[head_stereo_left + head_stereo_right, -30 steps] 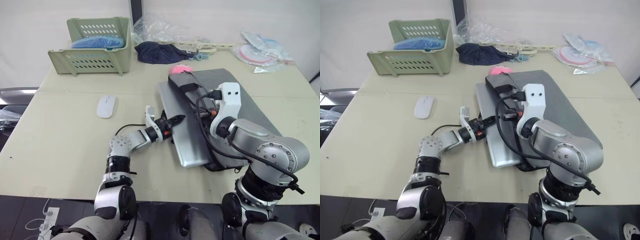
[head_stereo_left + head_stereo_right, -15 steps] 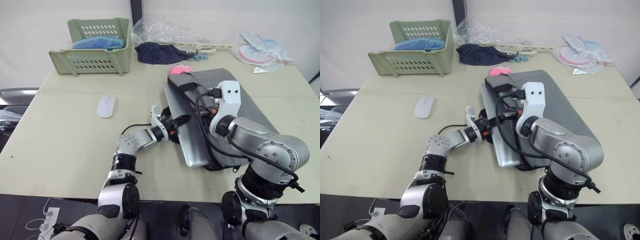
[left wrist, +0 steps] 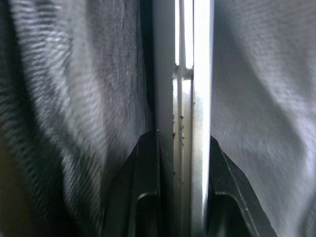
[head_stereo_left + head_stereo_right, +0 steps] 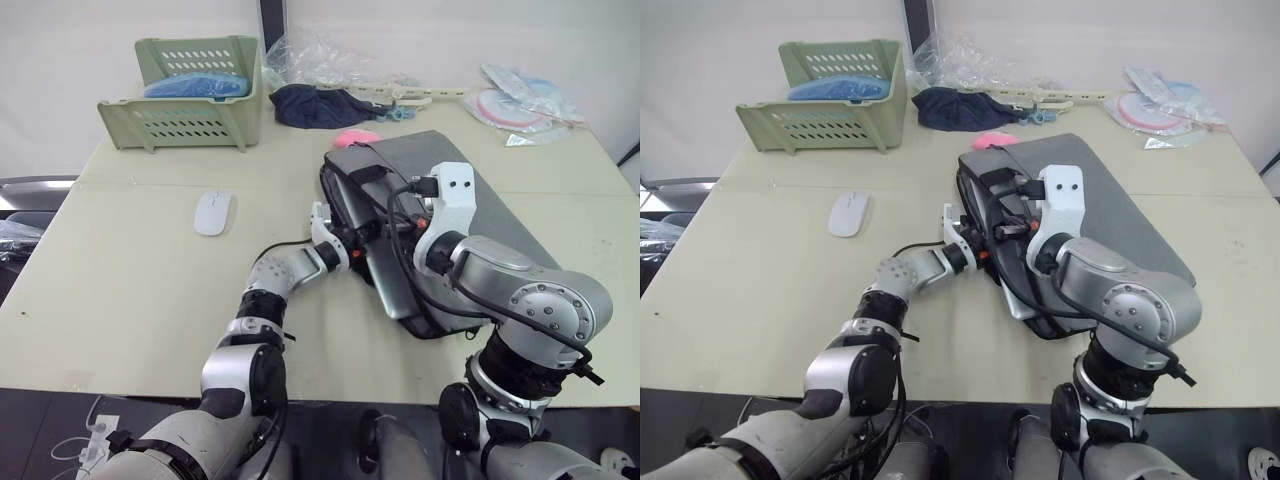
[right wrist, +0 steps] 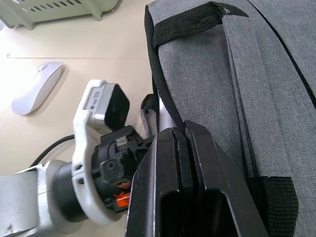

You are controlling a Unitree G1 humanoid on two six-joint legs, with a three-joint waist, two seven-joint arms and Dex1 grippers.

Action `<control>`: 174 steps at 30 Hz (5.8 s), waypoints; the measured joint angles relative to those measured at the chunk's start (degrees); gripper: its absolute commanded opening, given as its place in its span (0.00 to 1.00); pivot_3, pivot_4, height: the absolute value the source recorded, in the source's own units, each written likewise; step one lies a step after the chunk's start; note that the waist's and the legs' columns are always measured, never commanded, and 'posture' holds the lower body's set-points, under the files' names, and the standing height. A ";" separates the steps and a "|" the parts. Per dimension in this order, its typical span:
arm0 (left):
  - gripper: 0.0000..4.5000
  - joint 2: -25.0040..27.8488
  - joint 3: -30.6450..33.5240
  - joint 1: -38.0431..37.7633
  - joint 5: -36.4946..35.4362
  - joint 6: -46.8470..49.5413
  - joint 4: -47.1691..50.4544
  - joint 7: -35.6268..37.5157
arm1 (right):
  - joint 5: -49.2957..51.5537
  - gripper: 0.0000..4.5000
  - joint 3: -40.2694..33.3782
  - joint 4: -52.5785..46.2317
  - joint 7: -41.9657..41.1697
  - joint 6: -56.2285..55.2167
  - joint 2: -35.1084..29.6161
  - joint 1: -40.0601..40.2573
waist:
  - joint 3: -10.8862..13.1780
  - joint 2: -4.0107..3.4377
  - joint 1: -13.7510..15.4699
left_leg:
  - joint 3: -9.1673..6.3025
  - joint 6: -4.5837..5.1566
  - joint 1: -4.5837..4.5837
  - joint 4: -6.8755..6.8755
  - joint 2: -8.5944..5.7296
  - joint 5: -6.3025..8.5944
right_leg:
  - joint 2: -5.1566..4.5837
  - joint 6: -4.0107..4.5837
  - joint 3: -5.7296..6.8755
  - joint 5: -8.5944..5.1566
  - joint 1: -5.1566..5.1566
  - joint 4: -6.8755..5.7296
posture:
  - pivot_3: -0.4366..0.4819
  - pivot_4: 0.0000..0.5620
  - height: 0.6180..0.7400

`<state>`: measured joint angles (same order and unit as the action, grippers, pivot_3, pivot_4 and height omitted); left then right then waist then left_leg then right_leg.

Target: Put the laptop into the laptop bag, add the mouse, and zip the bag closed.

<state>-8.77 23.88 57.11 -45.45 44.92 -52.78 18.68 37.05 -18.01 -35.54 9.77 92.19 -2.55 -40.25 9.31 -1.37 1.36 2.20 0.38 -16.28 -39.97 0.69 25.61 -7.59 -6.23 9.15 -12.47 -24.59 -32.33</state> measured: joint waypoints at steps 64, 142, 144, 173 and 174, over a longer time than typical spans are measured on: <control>0.99 3.83 -1.79 -3.08 6.20 11.07 10.07 5.60 | 7.66 0.00 -1.06 1.74 5.57 -0.03 1.29 -1.72 | -0.03 0.03 -3.08 | 0.09 0.05 0.06 0.38 0.09 -0.01 | 0.07 -0.11 0.02 0.08 -0.04 0.21 | 0.48 0.27 1.00; 0.05 5.59 -2.40 -16.24 -1.73 21.47 30.63 -4.37 | 7.74 0.00 -0.55 2.25 5.57 0.00 1.09 -0.92 | -0.07 -0.05 -2.96 | 0.22 0.03 0.04 0.26 0.10 -0.02 | 0.07 -0.11 -0.14 0.08 0.13 0.11 | 0.48 0.27 1.00; 0.05 5.55 -2.41 -16.24 -1.74 21.19 30.51 -4.42 | 7.74 0.00 -0.53 2.25 5.57 0.00 1.09 -0.92 | -0.08 -0.06 -2.94 | 0.21 0.00 0.06 0.25 0.11 -0.03 | 0.08 -0.11 -0.15 0.08 0.12 0.06 | 0.48 0.27 1.00; 0.16 4.21 -3.74 -6.04 2.34 9.48 12.12 -0.27 | 6.91 0.00 -1.04 3.75 6.25 -0.01 1.27 -2.16 | -0.10 -0.09 -1.32 | 0.19 0.00 -0.02 0.10 0.05 -0.03 | 0.03 -0.12 -0.12 0.08 0.12 0.04 | 0.48 0.27 1.00; 0.23 4.21 -3.74 -5.97 2.41 9.39 11.98 -0.21 | 6.91 0.00 -1.04 3.77 6.26 -0.01 1.28 -2.18 | -0.10 -0.09 -1.31 | 0.18 0.00 -0.02 0.10 0.05 -0.03 | 0.02 -0.12 -0.12 0.08 0.12 0.04 | 0.48 0.27 1.00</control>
<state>-4.56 20.13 51.14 -43.04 54.31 -40.80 18.48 43.96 -19.05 -31.77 16.03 92.18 -1.27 -42.43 9.21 -1.46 0.05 2.38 0.38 -16.30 -39.87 0.74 25.58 -7.57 -6.35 9.02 -12.39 -24.47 -32.29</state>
